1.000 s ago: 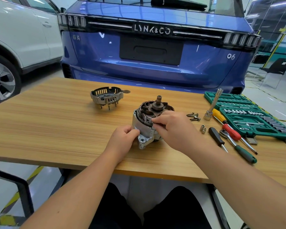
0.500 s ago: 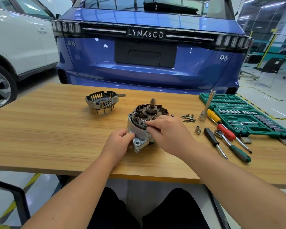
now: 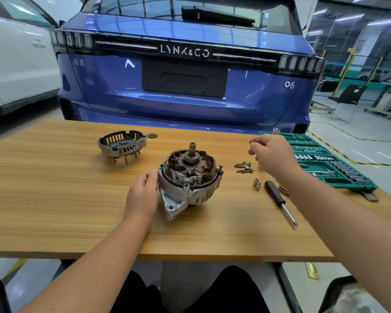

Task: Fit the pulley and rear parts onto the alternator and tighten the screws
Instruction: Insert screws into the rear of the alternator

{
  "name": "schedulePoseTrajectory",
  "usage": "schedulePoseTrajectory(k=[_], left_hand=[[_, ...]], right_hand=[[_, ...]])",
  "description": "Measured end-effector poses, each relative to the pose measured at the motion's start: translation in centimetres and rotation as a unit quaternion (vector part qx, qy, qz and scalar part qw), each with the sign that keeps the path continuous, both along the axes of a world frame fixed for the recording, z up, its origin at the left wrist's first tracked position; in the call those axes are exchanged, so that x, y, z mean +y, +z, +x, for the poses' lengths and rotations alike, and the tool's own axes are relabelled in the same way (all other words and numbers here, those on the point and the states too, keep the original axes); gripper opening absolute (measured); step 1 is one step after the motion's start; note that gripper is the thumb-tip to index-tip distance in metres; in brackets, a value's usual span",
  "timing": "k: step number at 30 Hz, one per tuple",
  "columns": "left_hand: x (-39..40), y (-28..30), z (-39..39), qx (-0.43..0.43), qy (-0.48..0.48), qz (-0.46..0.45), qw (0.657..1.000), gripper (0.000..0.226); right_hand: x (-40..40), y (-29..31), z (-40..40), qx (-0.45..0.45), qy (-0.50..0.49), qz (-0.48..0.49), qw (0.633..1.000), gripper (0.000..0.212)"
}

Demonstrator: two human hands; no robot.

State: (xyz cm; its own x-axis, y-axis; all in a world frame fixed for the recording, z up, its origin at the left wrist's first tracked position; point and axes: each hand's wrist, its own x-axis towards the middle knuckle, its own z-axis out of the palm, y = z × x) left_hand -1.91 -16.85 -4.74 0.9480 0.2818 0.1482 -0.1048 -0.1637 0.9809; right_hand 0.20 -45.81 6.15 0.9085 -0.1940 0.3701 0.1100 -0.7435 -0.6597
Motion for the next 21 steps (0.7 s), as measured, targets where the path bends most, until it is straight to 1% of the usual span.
schedulePoseTrajectory(k=[4, 6, 7, 10, 12, 15, 19, 21], left_hand=[[-0.7, 0.4, 0.5, 0.003, -0.021, -0.004, 1.000, 0.034], [-0.7, 0.2, 0.8, 0.008, -0.031, -0.025, 0.999, 0.051], [-0.6, 0.0, 1.0, 0.010, -0.032, -0.032, 0.999, 0.056], [-0.5, -0.1, 1.1, 0.006, -0.031, -0.040, 0.999, 0.047], [-0.4, -0.1, 1.2, 0.008, -0.024, -0.043, 0.999, 0.048], [-0.2, -0.4, 1.3, -0.004, -0.005, -0.052, 0.999, 0.053], [0.1, -0.7, 1.5, -0.011, 0.059, -0.066, 0.996, 0.061], [0.1, -0.8, 1.6, -0.017, 0.068, -0.078, 0.994, 0.059]], right_hand=[[-3.3, -1.8, 3.4, 0.119, -0.052, -0.098, 0.987, 0.028], [-3.9, -3.1, 4.4, 0.159, -0.058, -0.144, 0.975, 0.029], [-4.0, -3.6, 4.9, 0.178, -0.061, -0.163, 0.969, 0.028], [-3.8, -4.6, 6.3, 0.231, -0.071, -0.202, 0.949, 0.028], [-3.6, -4.8, 7.3, 0.265, -0.073, -0.242, 0.931, 0.027], [-3.0, -4.9, 8.4, 0.285, -0.073, -0.287, 0.912, 0.025], [-2.7, -5.2, 9.3, 0.297, -0.075, -0.285, 0.908, 0.021], [-2.7, -5.3, 9.4, 0.296, -0.077, -0.297, 0.904, 0.021]])
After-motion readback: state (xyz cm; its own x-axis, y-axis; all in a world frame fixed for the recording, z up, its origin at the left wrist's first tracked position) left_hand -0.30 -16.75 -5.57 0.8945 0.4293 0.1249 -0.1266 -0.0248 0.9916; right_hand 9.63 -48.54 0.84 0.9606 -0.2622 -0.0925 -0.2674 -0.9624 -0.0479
